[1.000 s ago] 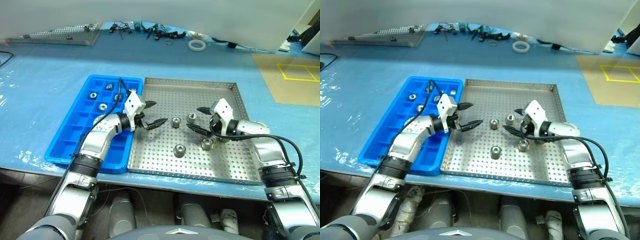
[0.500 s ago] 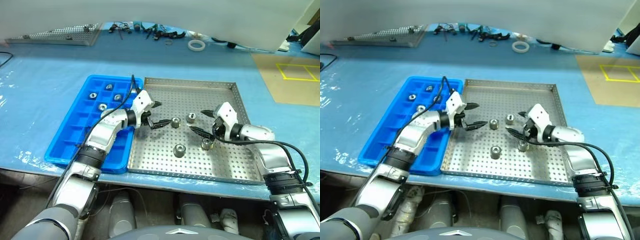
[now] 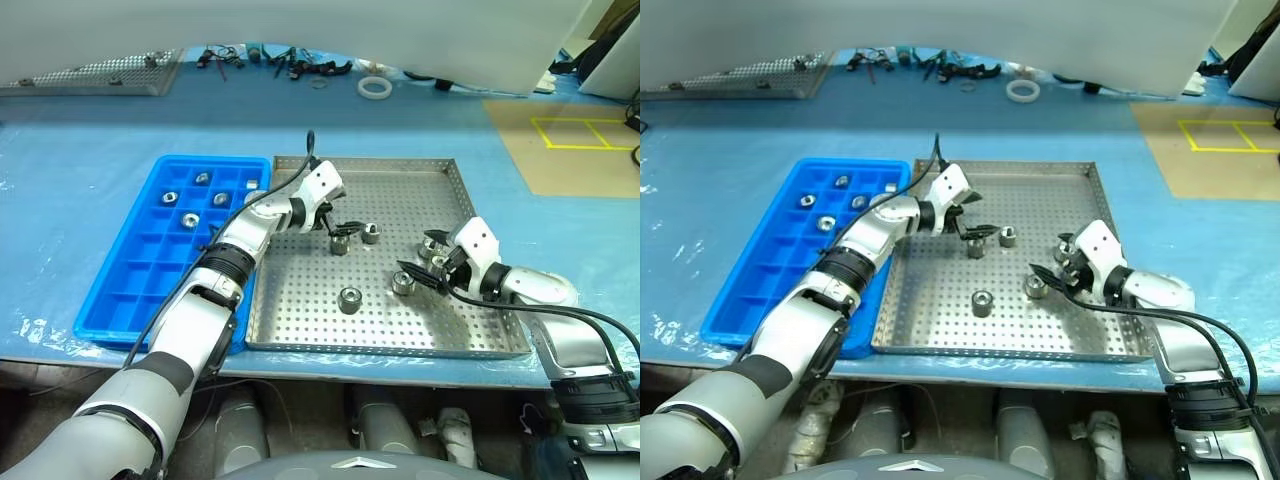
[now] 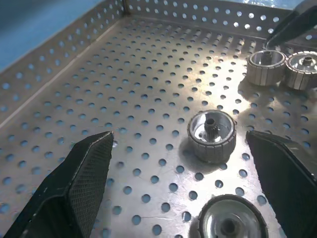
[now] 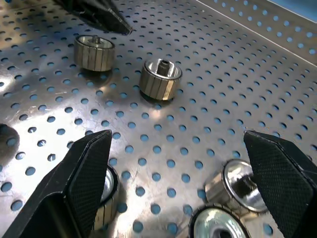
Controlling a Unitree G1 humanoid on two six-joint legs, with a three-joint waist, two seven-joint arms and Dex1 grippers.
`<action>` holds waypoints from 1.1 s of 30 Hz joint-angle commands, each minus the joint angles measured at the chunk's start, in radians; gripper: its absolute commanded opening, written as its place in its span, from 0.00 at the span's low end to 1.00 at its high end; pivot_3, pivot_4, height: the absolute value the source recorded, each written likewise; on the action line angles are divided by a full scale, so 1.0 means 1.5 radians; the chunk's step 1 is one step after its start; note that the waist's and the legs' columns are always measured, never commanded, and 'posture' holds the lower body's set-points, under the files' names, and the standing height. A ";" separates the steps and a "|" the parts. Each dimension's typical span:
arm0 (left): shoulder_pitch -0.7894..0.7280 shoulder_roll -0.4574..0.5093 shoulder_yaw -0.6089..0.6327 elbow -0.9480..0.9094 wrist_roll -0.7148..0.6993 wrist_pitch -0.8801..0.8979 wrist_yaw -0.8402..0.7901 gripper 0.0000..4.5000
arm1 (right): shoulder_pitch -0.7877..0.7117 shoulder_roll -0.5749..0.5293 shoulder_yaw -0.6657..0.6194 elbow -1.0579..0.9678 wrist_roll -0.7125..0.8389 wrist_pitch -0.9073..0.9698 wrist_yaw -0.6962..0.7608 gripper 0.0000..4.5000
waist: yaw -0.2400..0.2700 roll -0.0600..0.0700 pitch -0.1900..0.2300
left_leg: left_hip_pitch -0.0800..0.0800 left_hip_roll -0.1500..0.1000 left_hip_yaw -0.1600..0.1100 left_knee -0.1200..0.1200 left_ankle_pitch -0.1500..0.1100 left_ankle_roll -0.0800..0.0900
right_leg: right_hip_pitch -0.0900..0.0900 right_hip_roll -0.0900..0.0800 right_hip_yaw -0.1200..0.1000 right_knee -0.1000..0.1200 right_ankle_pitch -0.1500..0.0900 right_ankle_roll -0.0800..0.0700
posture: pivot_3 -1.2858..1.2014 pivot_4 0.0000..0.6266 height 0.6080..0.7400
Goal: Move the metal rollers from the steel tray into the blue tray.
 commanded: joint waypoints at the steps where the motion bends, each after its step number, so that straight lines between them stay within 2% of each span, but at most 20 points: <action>1: -0.007 0.000 0.001 -0.009 -0.003 0.019 -0.042 1.00 | 0.011 -0.007 -0.026 -0.041 0.014 0.004 -0.012 0.99 | -0.004 0.000 0.000 | 0.000 0.000 0.000 0.000 0.000 0.000 | 0.000 0.000 0.000 0.000 0.000 0.000 | 0.31 0.24 1.00; 4: 0.006 0.005 -0.001 -0.023 0.001 0.041 -0.059 1.00 | 0.021 -0.007 -0.026 -0.047 0.014 0.005 -0.017 0.99 | -0.008 0.000 0.000 | 0.000 -0.001 0.000 0.001 0.000 0.000 | 0.000 0.000 0.000 0.000 0.000 0.000 | 0.31 0.24 1.00; 8: 0.036 0.025 -0.043 -0.033 0.049 0.046 -0.068 1.00 | 0.023 -0.006 -0.023 -0.049 0.014 0.007 -0.020 0.99 | -0.011 0.000 0.000 | 0.000 -0.001 0.000 0.001 -0.001 0.001 | 0.000 0.000 0.000 0.000 0.000 0.000 | 0.31 0.24 1.00; 11: 0.054 0.027 -0.051 -0.057 0.057 0.057 -0.071 0.87 | 0.013 -0.007 -0.019 -0.039 0.013 0.005 -0.019 1.00 | -0.011 0.000 0.000 | -0.001 -0.001 0.000 0.002 -0.001 0.001 | 0.000 0.000 0.000 0.000 0.000 0.000 | 0.32 0.24 1.00; 17: 0.068 0.023 -0.022 -0.105 0.036 0.074 -0.057 0.43 | -0.009 -0.004 -0.006 -0.026 0.011 0.003 -0.009 1.00 | -0.010 0.000 0.000 | -0.001 -0.002 0.000 0.002 -0.001 0.002 | 0.001 -0.003 0.000 0.000 0.000 0.000 | 0.33 0.24 1.00; 18: 0.066 0.020 -0.009 -0.112 0.026 0.083 -0.051 0.41 | -0.013 -0.003 -0.005 -0.023 0.011 0.002 -0.007 1.00 | -0.009 0.000 0.000 | -0.001 -0.003 0.000 0.002 -0.002 0.003 | 0.001 -0.004 0.000 0.000 0.000 0.001 | 0.33 0.24 1.00; 22: 0.077 0.001 0.055 -0.172 -0.041 0.116 -0.027 0.41 | -0.036 0.012 0.005 -0.012 0.024 0.005 0.007 1.00 | -0.008 0.000 0.000 | -0.002 -0.005 0.000 0.002 -0.003 0.004 | 0.000 -0.005 0.000 -0.001 0.000 0.001 | 0.35 0.24 1.00; 27: 0.133 -0.006 0.093 -0.268 -0.081 0.107 0.008 0.41 | -0.088 0.037 0.026 0.005 0.037 0.016 0.022 1.00 | -0.010 0.000 0.000 | -0.002 -0.006 0.000 0.003 -0.004 0.006 | 0.000 -0.005 -0.001 -0.001 0.000 0.001 | 0.37 0.24 1.00; 33: 0.188 -0.021 0.174 -0.416 -0.173 0.146 0.083 0.41 | -0.199 0.090 0.065 0.063 0.051 0.004 0.052 1.00 | -0.005 -0.001 0.000 | -0.002 -0.006 0.000 0.004 -0.004 0.006 | -0.001 -0.005 -0.001 0.000 0.000 0.001 | 0.40 0.24 1.00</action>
